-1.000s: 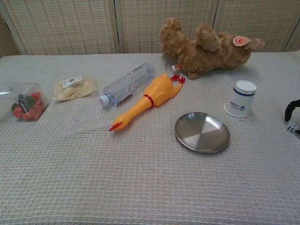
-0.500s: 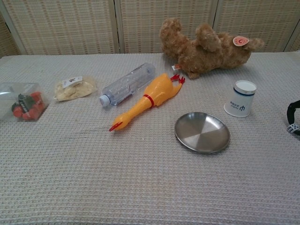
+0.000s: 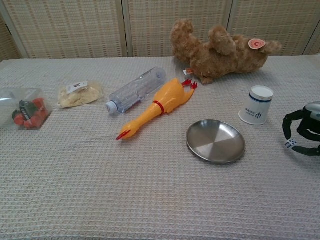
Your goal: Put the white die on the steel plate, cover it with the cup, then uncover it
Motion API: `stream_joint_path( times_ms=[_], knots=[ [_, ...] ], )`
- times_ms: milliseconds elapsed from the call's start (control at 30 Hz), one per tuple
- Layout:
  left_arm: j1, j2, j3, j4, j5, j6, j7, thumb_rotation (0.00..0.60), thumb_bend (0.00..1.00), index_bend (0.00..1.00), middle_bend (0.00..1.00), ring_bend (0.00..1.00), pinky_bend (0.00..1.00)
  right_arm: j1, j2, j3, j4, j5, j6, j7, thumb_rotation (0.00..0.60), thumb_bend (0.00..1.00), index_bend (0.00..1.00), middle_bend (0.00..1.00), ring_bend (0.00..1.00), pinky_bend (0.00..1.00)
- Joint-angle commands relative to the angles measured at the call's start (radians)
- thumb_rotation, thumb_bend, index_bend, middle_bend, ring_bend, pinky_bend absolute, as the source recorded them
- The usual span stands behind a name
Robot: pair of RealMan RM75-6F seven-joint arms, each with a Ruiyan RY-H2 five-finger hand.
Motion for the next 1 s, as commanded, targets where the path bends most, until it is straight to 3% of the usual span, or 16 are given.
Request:
stream_joint_path(
  times_ms=[33, 333, 700, 1000],
  knots=[
    [0.001, 0.002, 0.000, 0.001, 0.001, 0.001, -0.005, 0.600, 0.36, 0.26, 0.38, 0.34, 0.55, 0.052, 0.078, 0.032, -0.227, 0.034, -0.083, -0.200, 0.600, 0.27, 0.67, 0.89, 0.96, 0.98],
    [-0.001, 0.003, -0.003, 0.008, -0.008, -0.007, -0.020, 0.600, 0.36, 0.26, 0.38, 0.34, 0.55, 0.109, 0.073, 0.090, -0.340, 0.110, -0.173, -0.283, 0.600, 0.27, 0.67, 0.89, 0.96, 0.98],
    [-0.002, 0.001, -0.002, 0.010, -0.003, -0.005, -0.015, 0.600, 0.36, 0.26, 0.38, 0.34, 0.55, 0.173, -0.021, 0.134, -0.267, 0.152, -0.241, -0.240, 0.600, 0.27, 0.65, 0.89, 0.96, 0.98],
    [0.000, 0.003, -0.002, 0.008, -0.001, 0.000, -0.019, 0.600, 0.36, 0.26, 0.38, 0.34, 0.55, 0.176, -0.065, 0.135, -0.207, 0.100, -0.152, -0.138, 0.600, 0.22, 0.55, 0.89, 0.94, 0.97]
  ],
)
